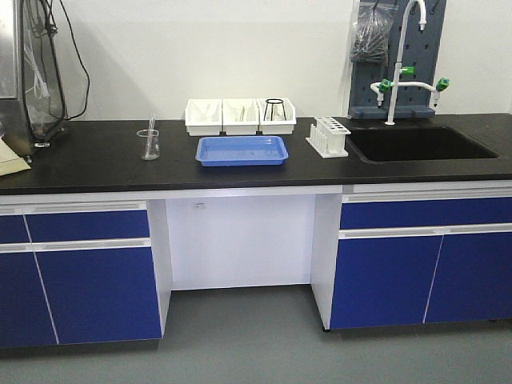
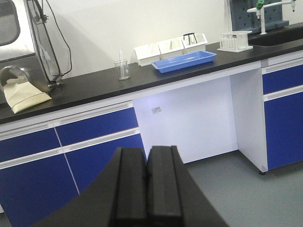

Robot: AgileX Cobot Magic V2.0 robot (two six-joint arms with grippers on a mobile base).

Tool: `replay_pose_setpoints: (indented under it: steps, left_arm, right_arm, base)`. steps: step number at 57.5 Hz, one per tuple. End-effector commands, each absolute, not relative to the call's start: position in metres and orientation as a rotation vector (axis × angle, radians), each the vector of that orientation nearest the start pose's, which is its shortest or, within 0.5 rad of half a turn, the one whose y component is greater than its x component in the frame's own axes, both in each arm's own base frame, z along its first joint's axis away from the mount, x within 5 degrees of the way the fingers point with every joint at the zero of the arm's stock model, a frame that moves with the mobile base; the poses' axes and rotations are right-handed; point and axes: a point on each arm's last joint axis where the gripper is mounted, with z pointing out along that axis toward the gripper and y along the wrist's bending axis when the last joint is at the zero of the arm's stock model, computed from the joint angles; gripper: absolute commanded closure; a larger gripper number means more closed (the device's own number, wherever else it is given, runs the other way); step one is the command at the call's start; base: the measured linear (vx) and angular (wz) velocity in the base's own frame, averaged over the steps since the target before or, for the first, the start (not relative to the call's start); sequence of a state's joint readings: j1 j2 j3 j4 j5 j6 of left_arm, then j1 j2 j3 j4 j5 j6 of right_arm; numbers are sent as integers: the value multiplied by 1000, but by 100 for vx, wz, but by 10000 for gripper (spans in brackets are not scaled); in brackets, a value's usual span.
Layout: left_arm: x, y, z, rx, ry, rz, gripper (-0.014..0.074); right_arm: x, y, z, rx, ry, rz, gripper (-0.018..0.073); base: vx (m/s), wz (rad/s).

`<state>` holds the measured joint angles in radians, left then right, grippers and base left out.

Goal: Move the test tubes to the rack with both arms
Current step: 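Drive the base up to the lab bench facing the white bins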

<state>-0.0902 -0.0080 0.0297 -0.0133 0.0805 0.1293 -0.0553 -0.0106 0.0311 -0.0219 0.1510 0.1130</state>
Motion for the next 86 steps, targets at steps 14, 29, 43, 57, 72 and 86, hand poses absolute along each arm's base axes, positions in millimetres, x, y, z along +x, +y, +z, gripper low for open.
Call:
replay_pose_setpoints:
  steps: [14,29,43,57,72,86]
  left_arm:
    - [56,-5,196,148,1504,10,617]
    - [56,-5,196,148,1504,10,617]
    - [56,-5,196,148,1504,10,617]
    - [56,-5,196,148,1504,10,617]
    - [56,-5,196,148,1504,10,617]
    - [56,-5,196,148,1504,10,617]
  right_arm:
    - [57,-4,194,111,1572,14,566]
    - [57,-4,194,111,1572,14,566]
    - [57,-4,194,111,1572,14,566]
    - [57,-4,194,111,1572,14,566]
    - [57,-4,194,111,1572,14,566]
    - [57,-4,194,112,1571,12,566]
  base:
    - [0,0]
    - [0,0]
    - [0,0]
    - [3,-2]
    - [13,-6]
    - [20,-6]
